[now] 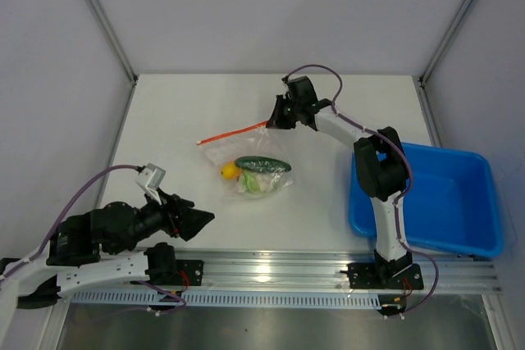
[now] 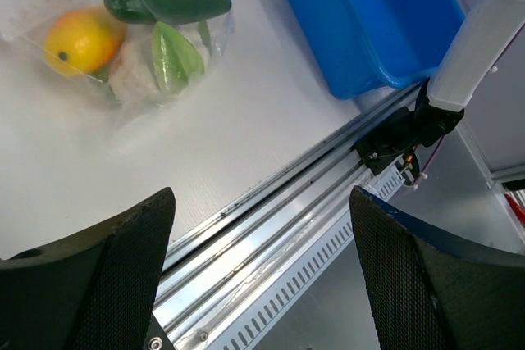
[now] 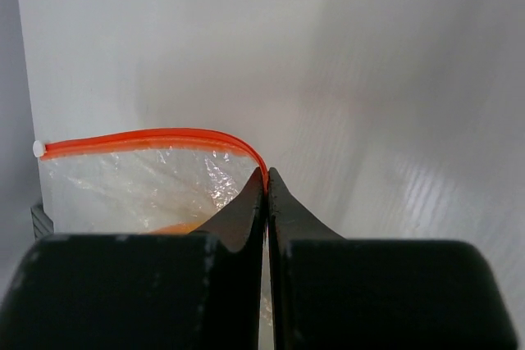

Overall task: Place the food in the zip-top bag and seal the zipper
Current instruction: Place the zipper food storage bag at the center of the board, then reset both arms

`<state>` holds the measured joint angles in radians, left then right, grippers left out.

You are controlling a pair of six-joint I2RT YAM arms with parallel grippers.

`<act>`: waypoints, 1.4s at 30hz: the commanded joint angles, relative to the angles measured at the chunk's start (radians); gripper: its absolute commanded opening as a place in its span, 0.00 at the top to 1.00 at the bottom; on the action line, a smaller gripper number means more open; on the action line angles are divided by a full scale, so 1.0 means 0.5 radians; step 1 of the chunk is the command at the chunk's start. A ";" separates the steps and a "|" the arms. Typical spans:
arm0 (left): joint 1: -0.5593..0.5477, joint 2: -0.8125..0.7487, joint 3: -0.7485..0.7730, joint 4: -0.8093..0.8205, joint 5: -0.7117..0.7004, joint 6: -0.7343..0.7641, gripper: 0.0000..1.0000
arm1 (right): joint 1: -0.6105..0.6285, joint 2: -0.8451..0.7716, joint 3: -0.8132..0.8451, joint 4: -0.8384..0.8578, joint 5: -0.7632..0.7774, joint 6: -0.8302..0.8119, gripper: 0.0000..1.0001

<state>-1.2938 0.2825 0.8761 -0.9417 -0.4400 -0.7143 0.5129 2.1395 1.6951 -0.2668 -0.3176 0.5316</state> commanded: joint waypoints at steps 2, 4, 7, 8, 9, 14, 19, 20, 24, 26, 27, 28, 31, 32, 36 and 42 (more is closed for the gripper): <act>-0.002 0.021 -0.019 0.110 0.027 0.020 0.12 | -0.068 0.080 0.101 -0.031 0.187 0.112 1.00; -0.002 0.021 -0.028 0.113 0.027 0.017 0.12 | -0.078 0.114 0.126 -0.061 0.215 0.124 1.00; -0.002 0.061 -0.034 0.083 -0.003 -0.032 0.11 | -0.081 0.194 0.196 -0.138 0.233 0.130 1.00; -0.002 0.076 -0.037 0.082 -0.004 -0.038 0.11 | -0.084 0.215 0.199 -0.156 0.242 0.136 1.00; -0.005 0.094 -0.040 0.085 -0.004 -0.038 0.10 | -0.087 0.222 0.190 -0.163 0.258 0.142 1.00; 0.001 0.281 -0.037 0.159 -0.022 0.026 0.07 | -0.087 0.209 0.156 -0.154 0.310 0.109 1.00; 0.212 0.484 0.003 0.281 0.137 0.186 0.04 | -0.084 0.142 0.163 -0.212 0.341 0.035 0.83; 0.274 0.512 0.003 0.318 0.204 0.207 0.04 | -0.084 0.127 0.156 -0.221 0.344 0.023 0.80; 0.636 0.595 -0.068 0.536 0.606 0.269 0.04 | -0.081 0.041 0.129 -0.264 0.390 -0.063 0.60; 0.808 0.628 -0.095 0.637 0.775 0.272 0.03 | -0.078 -0.024 0.104 -0.298 0.414 -0.118 0.52; 0.851 0.653 -0.098 0.659 0.809 0.272 0.03 | -0.075 -0.054 0.086 -0.310 0.432 -0.136 0.49; 0.927 0.702 -0.083 0.680 0.837 0.281 0.03 | -0.072 -0.085 0.043 -0.310 0.475 -0.158 0.47; 1.071 0.827 0.002 0.721 0.929 0.278 0.01 | -0.050 -0.229 -0.030 -0.319 0.576 -0.219 0.38; 1.108 0.861 0.033 0.733 0.950 0.278 0.00 | -0.044 -0.314 -0.095 -0.319 0.604 -0.232 0.35; 1.305 0.984 0.064 0.867 1.158 0.226 0.00 | -0.010 -0.572 -0.319 -0.285 0.742 -0.268 0.08; 1.584 1.009 -0.012 1.088 1.310 0.171 0.01 | 0.100 -0.971 -0.698 -0.316 1.021 -0.318 0.01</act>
<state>-0.5404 0.8104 0.8639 -0.5102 0.1406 -0.6128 0.5312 1.7531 1.4284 -0.4217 0.0761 0.4049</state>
